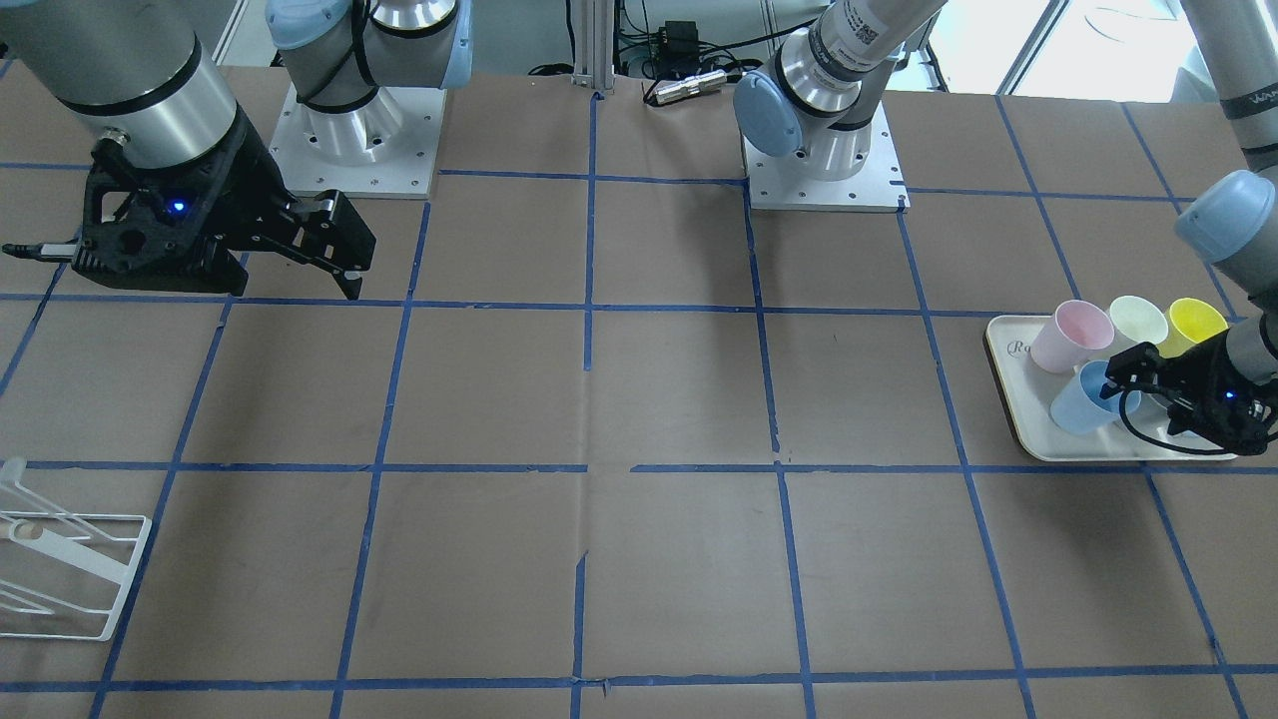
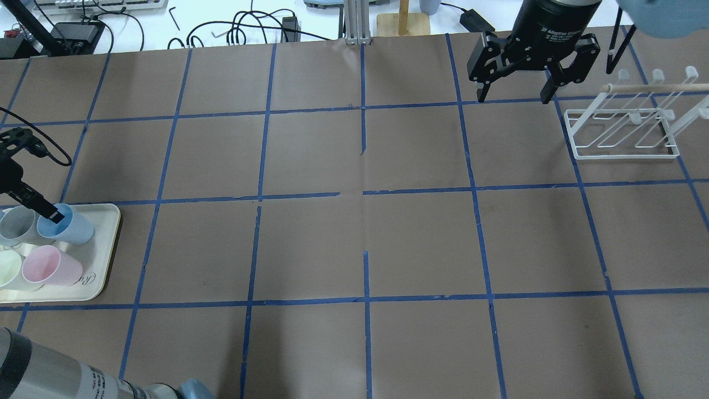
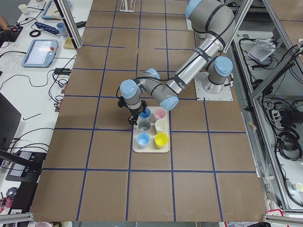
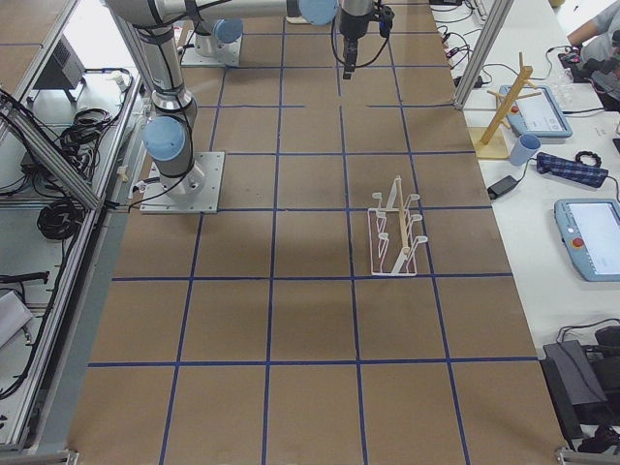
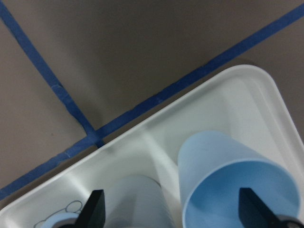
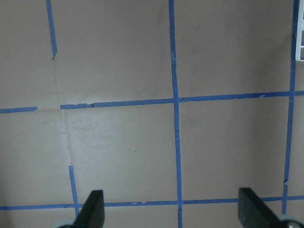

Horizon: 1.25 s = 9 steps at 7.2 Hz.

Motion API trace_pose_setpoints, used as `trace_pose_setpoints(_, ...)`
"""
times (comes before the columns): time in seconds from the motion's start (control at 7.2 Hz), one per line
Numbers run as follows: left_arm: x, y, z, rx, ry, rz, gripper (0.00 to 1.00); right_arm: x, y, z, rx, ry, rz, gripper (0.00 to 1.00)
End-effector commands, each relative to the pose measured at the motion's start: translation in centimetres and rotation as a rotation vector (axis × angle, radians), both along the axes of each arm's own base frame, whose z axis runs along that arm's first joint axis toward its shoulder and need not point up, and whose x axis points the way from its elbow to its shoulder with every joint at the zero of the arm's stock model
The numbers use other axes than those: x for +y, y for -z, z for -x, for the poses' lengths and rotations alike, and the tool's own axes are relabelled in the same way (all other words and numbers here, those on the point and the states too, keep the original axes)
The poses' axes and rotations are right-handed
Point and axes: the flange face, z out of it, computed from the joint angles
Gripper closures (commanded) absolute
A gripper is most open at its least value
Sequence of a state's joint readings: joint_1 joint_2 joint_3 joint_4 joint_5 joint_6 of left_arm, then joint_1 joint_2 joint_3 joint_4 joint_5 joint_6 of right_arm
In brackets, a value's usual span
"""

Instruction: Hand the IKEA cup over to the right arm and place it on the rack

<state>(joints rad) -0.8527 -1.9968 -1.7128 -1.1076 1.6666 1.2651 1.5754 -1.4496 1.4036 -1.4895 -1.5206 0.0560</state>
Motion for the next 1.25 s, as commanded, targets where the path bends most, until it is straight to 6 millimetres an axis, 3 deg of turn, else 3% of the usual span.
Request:
trace_pose_setpoints(0.0,-0.1,0.5,0.1,0.007,0.004,-0.006,0.93,0.0,0.0,0.0,0.001,0.001,0.000,0.00)
trace_pose_setpoints(0.14,0.0,0.4,0.1,0.009,0.003,-0.006,1.00,0.0,0.0,0.0,0.001,0.001,0.000,0.00)
trace_pose_setpoints(0.42,-0.1,0.1,0.2,0.009,0.003,-0.007,1.00,0.0,0.0,0.0,0.001,0.001,0.000,0.00)
trace_pose_setpoints(0.69,0.1,-1.8,0.6,0.037,-0.018,-0.025,1.00,0.0,0.0,0.0,0.000,0.001,-0.002,0.00)
trace_pose_setpoints(0.97,-0.4,-5.0,2.1,0.121,-0.126,0.012,1.00,0.0,0.0,0.0,0.001,0.001,-0.002,0.00)
trace_pose_setpoints(1.11,-1.1,-7.9,4.0,0.255,-0.256,0.035,1.00,0.0,0.1,0.1,0.001,0.001,-0.005,0.00)
